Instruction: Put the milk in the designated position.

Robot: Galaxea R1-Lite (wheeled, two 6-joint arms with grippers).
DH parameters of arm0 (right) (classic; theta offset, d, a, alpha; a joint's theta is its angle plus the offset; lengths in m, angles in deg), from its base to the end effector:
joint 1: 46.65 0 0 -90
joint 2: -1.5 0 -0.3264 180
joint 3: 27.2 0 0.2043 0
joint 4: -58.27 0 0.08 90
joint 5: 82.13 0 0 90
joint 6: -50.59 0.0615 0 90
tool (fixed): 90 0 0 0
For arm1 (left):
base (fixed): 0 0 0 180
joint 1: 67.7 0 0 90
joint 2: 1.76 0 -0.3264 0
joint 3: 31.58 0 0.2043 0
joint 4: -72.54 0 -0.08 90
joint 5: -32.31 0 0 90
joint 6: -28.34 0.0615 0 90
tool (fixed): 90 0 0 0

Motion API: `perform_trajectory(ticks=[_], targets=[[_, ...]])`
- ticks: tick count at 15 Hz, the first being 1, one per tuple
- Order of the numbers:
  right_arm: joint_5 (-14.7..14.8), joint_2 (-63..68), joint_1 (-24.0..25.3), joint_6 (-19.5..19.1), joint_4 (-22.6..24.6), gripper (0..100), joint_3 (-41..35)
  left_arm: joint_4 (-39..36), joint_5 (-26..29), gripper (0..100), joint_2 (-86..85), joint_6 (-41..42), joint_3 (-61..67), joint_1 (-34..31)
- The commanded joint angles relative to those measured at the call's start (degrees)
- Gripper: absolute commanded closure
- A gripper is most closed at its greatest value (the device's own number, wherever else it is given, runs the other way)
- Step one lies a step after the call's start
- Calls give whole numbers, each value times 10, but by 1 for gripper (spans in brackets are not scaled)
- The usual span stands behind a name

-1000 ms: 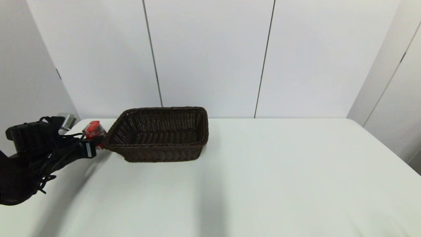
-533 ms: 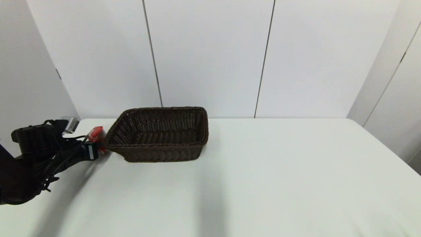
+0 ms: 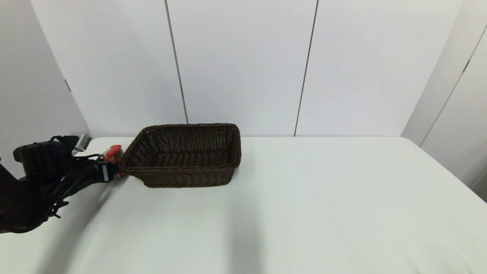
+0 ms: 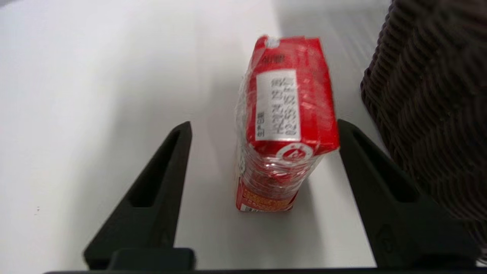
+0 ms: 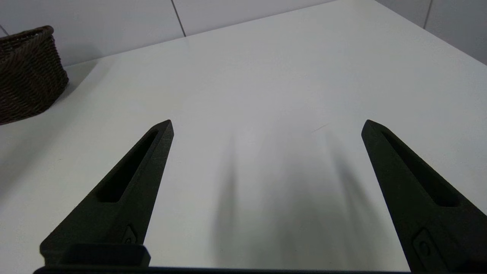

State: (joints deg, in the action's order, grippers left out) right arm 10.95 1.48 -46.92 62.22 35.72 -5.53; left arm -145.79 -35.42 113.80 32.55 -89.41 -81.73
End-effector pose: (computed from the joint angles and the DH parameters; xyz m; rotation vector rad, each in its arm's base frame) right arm 0.0048 -0.0033 0.0733 0.2026 0.0090 -0.0598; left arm 0.3734 0.0693 0.0762 -0.0328 0.3164 -0.1541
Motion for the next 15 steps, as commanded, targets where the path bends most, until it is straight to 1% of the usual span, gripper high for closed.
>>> perform_trajectory(ticks=[1, 5, 6, 8, 11, 15], targets=[[0, 0, 0, 1, 0, 0, 0, 6, -1, 0, -36, -2, 11, 0], [1, 0, 0, 1, 0, 0, 0, 73, -1, 0, -117, -2, 35, 0], [1, 0, 0, 1, 0, 0, 0, 80, -1, 0, -127, -3, 37, 0], [0, 0, 0, 1, 0, 0, 0, 139, -2, 0, -199, -3, 39, 0], [1, 0, 0, 1, 0, 0, 0, 264, -2, 0, -328, -2, 35, 1], [0, 0, 0, 1, 0, 0, 0, 409, 1, 0, -525, 0, 29, 1]])
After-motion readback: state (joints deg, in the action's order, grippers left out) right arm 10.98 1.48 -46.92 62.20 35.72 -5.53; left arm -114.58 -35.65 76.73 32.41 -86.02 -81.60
